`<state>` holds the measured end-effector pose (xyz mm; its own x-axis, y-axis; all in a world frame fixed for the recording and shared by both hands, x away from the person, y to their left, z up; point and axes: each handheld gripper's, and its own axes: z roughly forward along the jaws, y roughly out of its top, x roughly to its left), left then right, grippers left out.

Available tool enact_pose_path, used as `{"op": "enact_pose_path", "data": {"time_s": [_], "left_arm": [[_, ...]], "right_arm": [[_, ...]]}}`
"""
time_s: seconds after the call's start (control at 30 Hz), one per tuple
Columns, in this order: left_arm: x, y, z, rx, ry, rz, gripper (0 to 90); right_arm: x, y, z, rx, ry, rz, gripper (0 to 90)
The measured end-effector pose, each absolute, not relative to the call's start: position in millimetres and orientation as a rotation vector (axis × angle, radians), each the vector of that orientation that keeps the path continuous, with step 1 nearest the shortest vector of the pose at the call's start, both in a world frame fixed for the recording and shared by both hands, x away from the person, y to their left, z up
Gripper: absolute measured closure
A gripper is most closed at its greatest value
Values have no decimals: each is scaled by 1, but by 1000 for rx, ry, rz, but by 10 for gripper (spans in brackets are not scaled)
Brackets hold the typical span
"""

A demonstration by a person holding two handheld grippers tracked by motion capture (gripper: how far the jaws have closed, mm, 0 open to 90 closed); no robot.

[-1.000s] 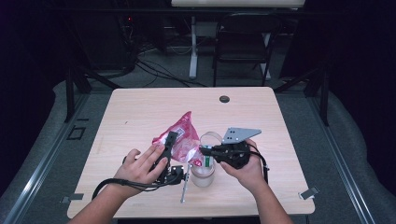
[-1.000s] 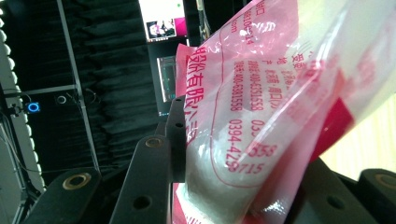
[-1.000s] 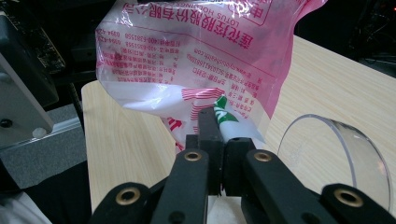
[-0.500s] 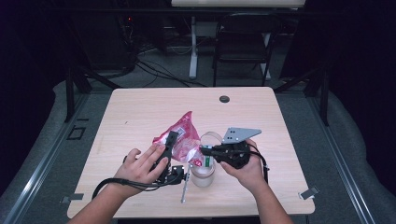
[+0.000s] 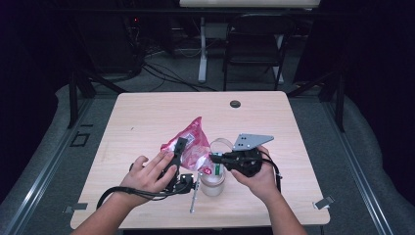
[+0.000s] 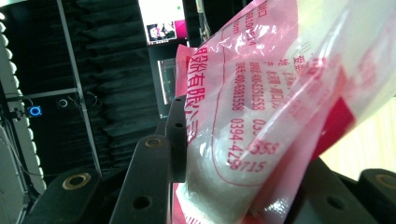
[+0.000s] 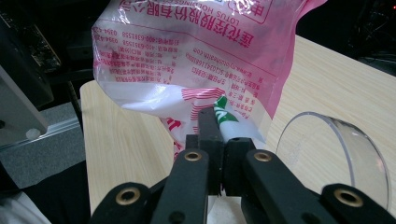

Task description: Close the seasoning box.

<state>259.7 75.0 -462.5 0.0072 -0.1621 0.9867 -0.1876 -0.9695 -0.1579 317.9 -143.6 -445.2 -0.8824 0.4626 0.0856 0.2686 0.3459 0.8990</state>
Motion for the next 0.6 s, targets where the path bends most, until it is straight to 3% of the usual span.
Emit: {"op": "enact_pose_path", "data": {"time_s": [0.6], "left_arm": [[259,74,-463,2213,-398,2177,691]], "right_arm": [[318,-143,-446,666,2420,1551,896]]}}
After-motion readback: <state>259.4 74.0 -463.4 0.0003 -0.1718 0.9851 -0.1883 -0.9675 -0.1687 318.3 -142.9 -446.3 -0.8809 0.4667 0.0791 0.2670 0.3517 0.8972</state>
